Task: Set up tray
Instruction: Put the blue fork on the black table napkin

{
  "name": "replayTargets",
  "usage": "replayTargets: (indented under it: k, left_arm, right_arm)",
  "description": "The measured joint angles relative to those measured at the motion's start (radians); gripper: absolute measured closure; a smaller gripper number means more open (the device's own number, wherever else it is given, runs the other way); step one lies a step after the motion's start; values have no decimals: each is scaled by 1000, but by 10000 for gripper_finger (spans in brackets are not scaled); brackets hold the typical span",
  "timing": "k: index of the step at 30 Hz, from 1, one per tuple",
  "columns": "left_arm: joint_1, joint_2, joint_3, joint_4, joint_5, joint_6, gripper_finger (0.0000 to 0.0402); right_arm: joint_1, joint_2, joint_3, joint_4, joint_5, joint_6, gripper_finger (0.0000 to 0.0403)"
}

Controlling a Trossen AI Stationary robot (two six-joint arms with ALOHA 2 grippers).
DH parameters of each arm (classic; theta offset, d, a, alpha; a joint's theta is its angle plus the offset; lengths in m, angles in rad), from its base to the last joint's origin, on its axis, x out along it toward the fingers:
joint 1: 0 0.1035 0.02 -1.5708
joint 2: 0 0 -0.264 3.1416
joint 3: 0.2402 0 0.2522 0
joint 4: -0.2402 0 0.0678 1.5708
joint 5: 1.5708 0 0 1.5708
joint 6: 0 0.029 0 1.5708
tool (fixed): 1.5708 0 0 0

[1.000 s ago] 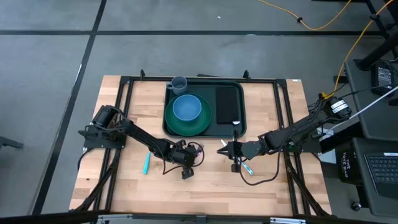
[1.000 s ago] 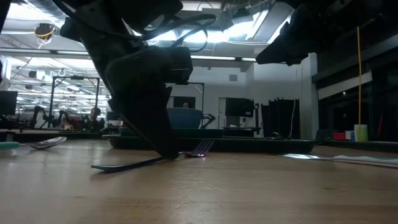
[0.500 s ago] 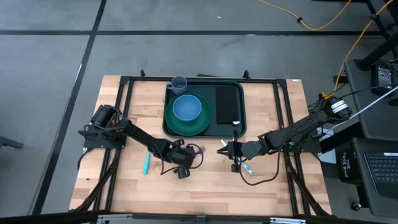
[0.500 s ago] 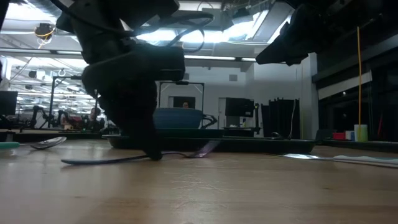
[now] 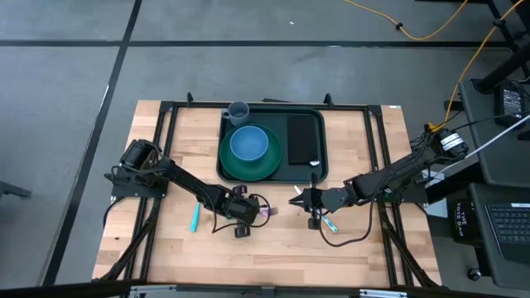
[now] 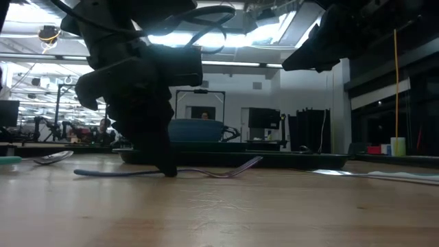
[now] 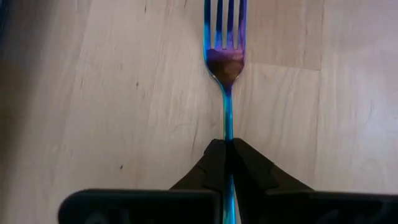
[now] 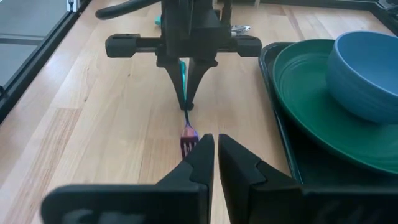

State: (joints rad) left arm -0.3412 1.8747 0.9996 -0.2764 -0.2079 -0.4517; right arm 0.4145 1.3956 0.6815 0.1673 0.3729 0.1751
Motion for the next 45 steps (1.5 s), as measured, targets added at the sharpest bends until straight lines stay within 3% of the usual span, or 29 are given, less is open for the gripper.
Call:
replayTargets:
  k: [8, 16, 25, 33, 39, 45]
  left_arm:
    - [4, -82, -11, -52, 1, 74, 397]
    - [18, -160, -8, -120, -84, 80, 398]
    - [43, -283, -5, -174, -96, 139, 397]
    - [49, -455, -68, -168, -222, 201, 397]
    - [60, -577, -193, -2, -324, 209, 397]
    - [115, -618, -301, 270, -353, 302, 398]
  right_arm:
    - [0, 0, 0, 0, 0, -1, 374]
    - [0, 0, 0, -2, 0, -1, 374]
    - [0, 0, 0, -14, 0, -1, 374]
    - [0, 0, 0, -22, 0, -1, 374]
    - [-1, 0, 0, -9, 13, -31, 374]
    - [-10, 0, 0, 54, 155, -52, 374]
